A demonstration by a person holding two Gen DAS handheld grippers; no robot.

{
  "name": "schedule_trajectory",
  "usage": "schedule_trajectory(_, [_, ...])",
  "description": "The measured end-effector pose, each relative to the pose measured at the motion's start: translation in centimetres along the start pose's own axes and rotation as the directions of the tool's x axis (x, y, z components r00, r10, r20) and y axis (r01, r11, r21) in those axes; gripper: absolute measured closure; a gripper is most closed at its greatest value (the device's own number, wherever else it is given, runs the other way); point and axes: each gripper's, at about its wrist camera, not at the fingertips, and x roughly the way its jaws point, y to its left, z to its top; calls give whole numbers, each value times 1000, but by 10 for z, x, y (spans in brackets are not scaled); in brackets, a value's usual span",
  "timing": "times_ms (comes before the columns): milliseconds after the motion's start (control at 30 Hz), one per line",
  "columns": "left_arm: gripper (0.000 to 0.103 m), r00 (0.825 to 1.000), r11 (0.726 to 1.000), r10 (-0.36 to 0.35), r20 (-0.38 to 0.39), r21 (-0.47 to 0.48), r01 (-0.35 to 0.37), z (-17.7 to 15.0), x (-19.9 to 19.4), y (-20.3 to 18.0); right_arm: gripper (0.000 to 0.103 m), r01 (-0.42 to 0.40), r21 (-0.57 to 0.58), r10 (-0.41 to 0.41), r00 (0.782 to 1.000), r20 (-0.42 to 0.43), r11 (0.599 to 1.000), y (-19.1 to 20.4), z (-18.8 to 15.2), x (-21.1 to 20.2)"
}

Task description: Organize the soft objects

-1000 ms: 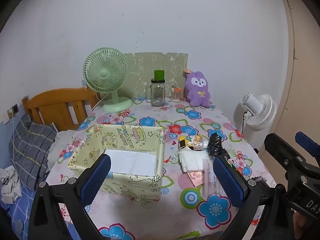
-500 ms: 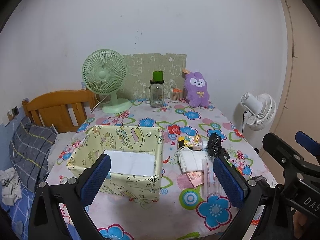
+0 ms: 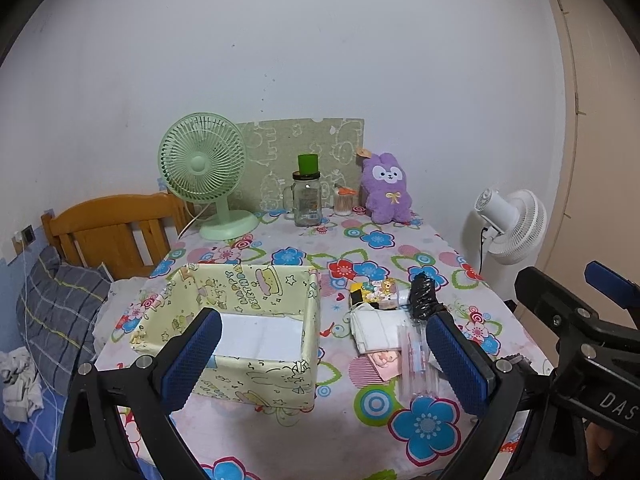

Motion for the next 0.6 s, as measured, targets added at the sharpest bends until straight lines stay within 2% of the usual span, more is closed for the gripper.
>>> schedule_trajectory(600, [1, 1000, 1000, 14, -13, -10, -14, -1, 0, 4, 0, 10, -4, -10, 1000, 3, 1000, 2, 0, 0])
